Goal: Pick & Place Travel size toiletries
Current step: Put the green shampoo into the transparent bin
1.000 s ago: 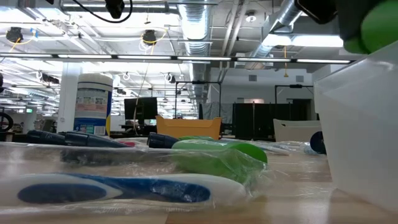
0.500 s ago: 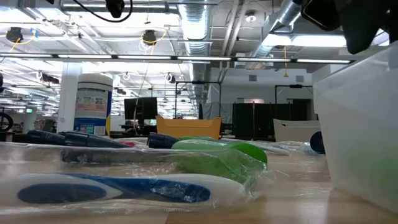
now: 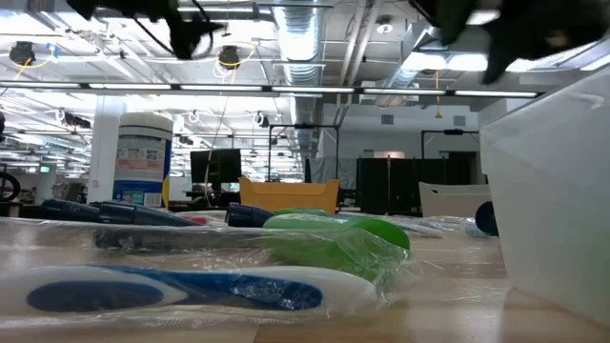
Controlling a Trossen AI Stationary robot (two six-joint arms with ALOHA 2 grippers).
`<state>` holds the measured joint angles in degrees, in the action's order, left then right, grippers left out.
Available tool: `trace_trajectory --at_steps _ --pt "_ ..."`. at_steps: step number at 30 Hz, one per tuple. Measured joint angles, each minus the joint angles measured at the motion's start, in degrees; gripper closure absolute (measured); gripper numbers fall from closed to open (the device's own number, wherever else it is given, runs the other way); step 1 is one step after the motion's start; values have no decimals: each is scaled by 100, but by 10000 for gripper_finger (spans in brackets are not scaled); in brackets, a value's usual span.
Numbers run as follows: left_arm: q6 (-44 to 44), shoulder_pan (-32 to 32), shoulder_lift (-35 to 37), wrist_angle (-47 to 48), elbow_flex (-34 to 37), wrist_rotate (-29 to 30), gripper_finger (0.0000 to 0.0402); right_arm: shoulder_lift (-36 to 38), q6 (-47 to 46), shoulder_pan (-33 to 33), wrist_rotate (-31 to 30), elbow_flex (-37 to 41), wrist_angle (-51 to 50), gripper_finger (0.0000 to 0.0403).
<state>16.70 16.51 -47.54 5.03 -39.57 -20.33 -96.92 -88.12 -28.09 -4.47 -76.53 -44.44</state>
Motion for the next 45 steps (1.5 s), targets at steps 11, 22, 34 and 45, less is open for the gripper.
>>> trace_trajectory --at_steps 11,22,34,45 --pt "376 -88 -2383 36 2 1654 121 827 1076 860 -217 0 -811 221" --pt "908 -1127 -4074 4 -618 2364 121 1456 1227 919 -739 0 -1566 225" --pt "1039 -1594 -5366 42 -1576 3060 121 1512 1441 670 -916 0 -1652 235" --pt "1535 -1626 -5590 393 -1598 3523 121 1512 1483 446 -1088 0 -1686 235"
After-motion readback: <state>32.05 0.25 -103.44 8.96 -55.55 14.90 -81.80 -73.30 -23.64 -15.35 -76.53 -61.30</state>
